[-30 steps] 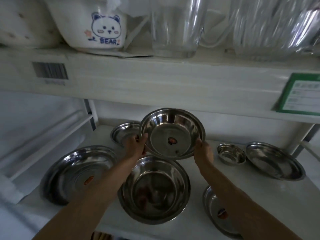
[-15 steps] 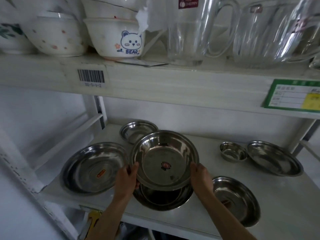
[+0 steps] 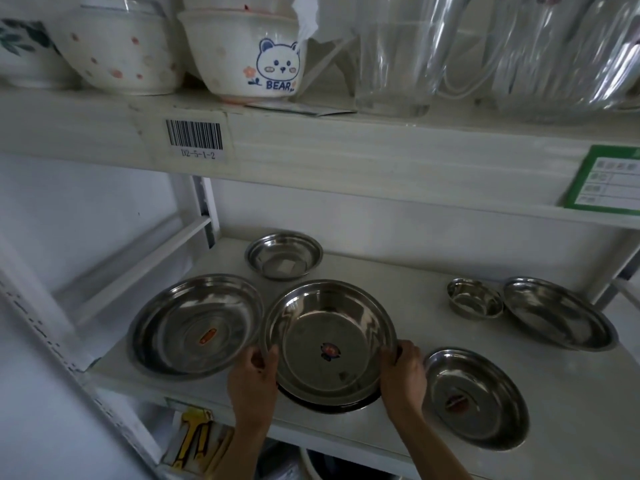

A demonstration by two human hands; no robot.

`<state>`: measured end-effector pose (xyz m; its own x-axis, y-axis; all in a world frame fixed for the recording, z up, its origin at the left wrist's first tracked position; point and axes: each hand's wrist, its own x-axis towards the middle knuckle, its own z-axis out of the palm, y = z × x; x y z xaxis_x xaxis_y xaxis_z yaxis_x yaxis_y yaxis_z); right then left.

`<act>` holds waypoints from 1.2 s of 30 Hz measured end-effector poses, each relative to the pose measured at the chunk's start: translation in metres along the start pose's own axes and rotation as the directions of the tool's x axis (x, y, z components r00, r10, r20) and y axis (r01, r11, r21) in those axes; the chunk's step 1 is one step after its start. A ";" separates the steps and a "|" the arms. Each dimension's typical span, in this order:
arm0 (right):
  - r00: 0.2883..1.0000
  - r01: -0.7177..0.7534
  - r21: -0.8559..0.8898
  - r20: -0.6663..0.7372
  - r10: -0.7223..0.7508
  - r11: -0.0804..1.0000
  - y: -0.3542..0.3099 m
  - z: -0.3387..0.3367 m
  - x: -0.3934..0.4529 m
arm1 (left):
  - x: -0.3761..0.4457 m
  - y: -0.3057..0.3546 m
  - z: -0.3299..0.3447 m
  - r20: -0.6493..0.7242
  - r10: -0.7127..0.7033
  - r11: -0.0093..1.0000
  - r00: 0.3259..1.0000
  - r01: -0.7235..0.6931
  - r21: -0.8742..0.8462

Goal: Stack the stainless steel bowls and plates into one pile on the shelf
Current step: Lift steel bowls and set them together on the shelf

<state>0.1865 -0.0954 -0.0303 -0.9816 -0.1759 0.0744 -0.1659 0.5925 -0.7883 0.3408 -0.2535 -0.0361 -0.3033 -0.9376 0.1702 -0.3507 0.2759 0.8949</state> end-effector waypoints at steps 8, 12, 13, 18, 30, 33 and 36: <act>0.998 -0.017 0.150 -0.056 0.026 0.989 0.002 0.002 -0.002 | -0.010 -0.006 0.006 -0.035 -0.104 0.991 0.994 0.101 -0.093; 0.998 -0.009 0.183 -0.067 0.022 0.983 0.006 0.003 -0.001 | -0.013 -0.006 0.008 -0.048 -0.130 0.983 0.990 0.122 -0.134; 0.997 -0.012 0.181 -0.068 0.025 0.983 0.008 0.005 0.000 | -0.014 -0.006 0.009 -0.041 -0.146 0.979 0.988 0.139 -0.147; 0.995 -0.080 0.248 -0.031 0.091 0.965 0.014 0.009 0.002 | -0.018 -0.008 0.013 -0.006 -0.231 0.949 0.973 0.224 -0.221; 0.980 -0.198 0.307 0.043 0.195 0.931 0.011 0.008 0.008 | -0.011 -0.007 0.006 -0.061 -0.271 0.947 0.961 0.255 -0.196; 0.992 -0.122 0.250 0.017 0.121 0.960 0.006 0.005 0.010 | -0.009 0.002 0.000 -0.086 -0.169 0.974 0.982 0.153 -0.167; 0.999 -0.049 0.188 -0.009 0.052 0.981 -0.001 0.001 0.011 | -0.009 0.018 -0.003 -0.036 -0.085 0.979 0.996 0.076 -0.189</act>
<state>0.1760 -0.0987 -0.0295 -0.9897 -0.1380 0.0392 -0.0969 0.4419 -0.8918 0.3399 -0.2411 -0.0199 -0.2404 -0.9646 0.1086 -0.1989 0.1585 0.9671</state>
